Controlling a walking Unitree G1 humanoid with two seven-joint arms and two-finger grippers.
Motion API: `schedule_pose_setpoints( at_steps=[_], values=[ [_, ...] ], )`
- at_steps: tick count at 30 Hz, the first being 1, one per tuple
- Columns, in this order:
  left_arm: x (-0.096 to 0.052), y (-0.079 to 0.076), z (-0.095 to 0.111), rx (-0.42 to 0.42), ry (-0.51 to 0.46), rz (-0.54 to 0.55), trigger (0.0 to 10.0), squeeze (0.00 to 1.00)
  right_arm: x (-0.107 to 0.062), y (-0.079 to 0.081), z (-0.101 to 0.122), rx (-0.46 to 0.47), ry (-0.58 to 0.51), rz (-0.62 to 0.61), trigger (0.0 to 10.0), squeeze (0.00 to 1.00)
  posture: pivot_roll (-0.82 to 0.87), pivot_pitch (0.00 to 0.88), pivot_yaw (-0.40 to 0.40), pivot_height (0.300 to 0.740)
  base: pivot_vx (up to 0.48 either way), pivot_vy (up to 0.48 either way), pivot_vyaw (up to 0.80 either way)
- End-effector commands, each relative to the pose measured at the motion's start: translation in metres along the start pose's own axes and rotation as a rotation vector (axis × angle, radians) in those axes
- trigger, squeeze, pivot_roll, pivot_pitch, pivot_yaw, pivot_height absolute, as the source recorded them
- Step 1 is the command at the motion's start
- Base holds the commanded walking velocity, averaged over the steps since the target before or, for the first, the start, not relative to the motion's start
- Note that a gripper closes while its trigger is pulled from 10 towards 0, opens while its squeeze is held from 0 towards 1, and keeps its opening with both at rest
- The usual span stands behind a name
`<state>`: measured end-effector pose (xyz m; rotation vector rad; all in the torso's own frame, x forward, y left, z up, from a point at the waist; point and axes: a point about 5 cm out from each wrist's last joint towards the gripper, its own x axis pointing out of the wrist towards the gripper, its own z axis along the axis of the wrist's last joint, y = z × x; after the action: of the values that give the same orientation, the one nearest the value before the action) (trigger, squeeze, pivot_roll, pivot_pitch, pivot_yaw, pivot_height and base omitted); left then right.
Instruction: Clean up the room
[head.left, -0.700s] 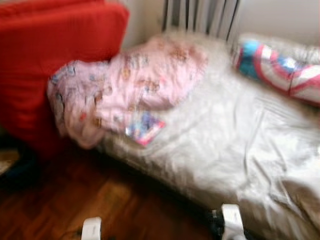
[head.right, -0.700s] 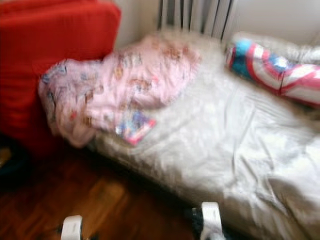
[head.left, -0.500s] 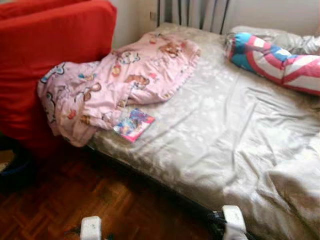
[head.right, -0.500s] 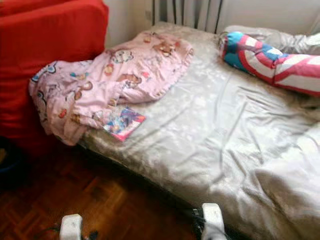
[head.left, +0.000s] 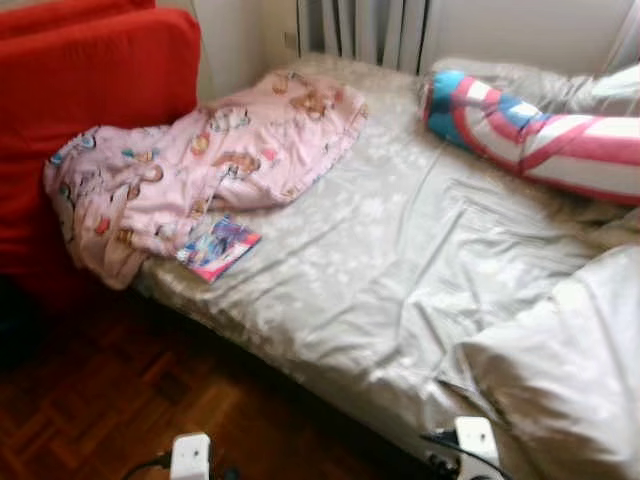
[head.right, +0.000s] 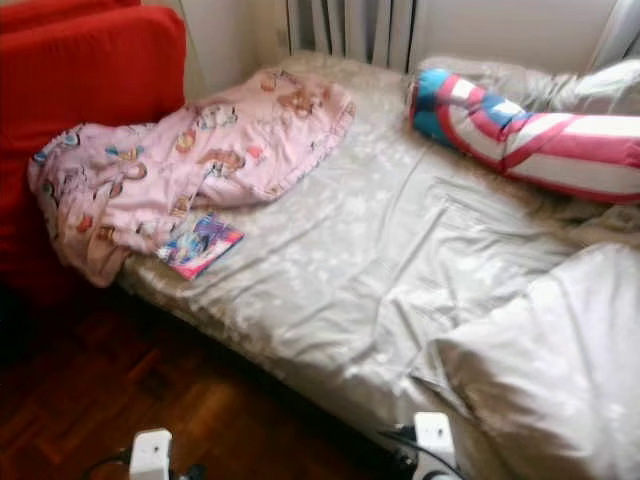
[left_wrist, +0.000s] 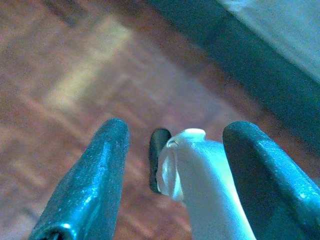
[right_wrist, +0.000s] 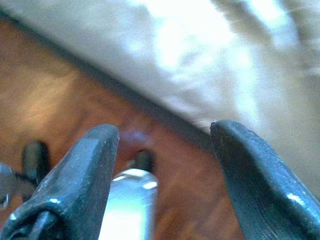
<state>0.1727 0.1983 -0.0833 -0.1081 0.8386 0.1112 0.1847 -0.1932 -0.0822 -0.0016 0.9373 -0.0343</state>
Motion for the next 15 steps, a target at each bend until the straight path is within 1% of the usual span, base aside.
schedule_pose_setpoints(
  at_steps=[1,3,10,15],
  values=[
    [-0.0029,0.0107,-0.0055,0.015,0.023,0.027,10.0,0.0,0.0003,0.0077,-0.0026,0.011,0.009,0.017,10.0,0.0,0.14,0.105,-0.013,0.74,0.0,-0.405,0.0],
    [-0.0031,0.0115,-0.0054,0.013,0.021,0.029,10.0,0.0,0.0003,0.0076,-0.0026,0.013,0.009,0.016,10.0,0.0,0.13,0.11,-0.015,0.74,0.0,-0.352,0.0],
    [-0.0043,0.0176,-0.0055,0.002,0.017,0.043,10.0,0.0,0.0003,0.0078,-0.0026,0.02,0.008,0.012,10.0,0.0,0.13,0.114,-0.013,0.74,0.0,0.0,0.0],
    [-0.0048,0.0186,-0.0064,-0.001,0.017,0.047,10.0,0.0,0.0004,0.0078,-0.0033,0.019,0.016,0.009,10.0,0.0,0.13,0.116,-0.013,0.74,0.0,0.0,-0.68]
  ],
)
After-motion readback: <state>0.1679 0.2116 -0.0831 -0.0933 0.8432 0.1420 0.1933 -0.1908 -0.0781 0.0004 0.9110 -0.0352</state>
